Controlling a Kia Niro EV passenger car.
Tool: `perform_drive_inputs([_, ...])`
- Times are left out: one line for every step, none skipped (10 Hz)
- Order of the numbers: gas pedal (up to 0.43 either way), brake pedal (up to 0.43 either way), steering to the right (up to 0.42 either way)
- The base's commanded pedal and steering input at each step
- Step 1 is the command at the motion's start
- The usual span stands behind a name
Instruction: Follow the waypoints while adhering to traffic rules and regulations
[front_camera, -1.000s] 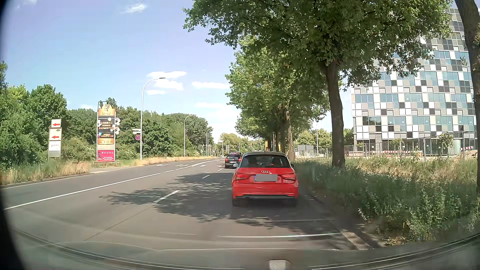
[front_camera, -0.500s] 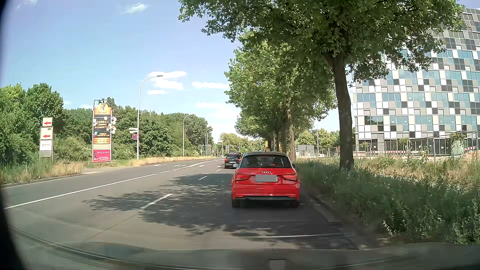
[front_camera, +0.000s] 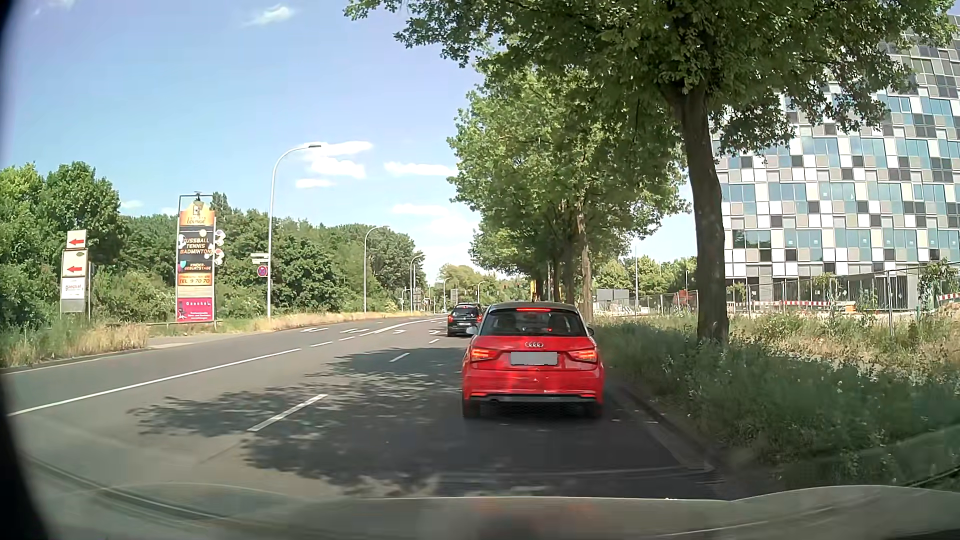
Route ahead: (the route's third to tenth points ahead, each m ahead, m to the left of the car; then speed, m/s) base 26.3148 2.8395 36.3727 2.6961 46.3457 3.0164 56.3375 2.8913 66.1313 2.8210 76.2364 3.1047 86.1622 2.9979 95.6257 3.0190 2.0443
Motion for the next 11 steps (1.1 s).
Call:
perform_drive_inputs([0.0, 0.03, 0.0])
perform_drive_inputs([0.0, 0.03, 0.001])
perform_drive_inputs([0.0, 0.03, 0.0])
perform_drive_inputs([0.0, 0.049, 0.0])
perform_drive_inputs([0.0, 0.073, 0.0])
perform_drive_inputs([0.0, 0.146, 0.0])
perform_drive_inputs([0.0, 0.177, 0.0])
perform_drive_inputs([0.0, 0.177, 0.0])
perform_drive_inputs([0.0, 0.201, 0.001])
perform_drive_inputs([0.0, 0.213, 0.001])
perform_drive_inputs([0.0, 0.22, 0.0])
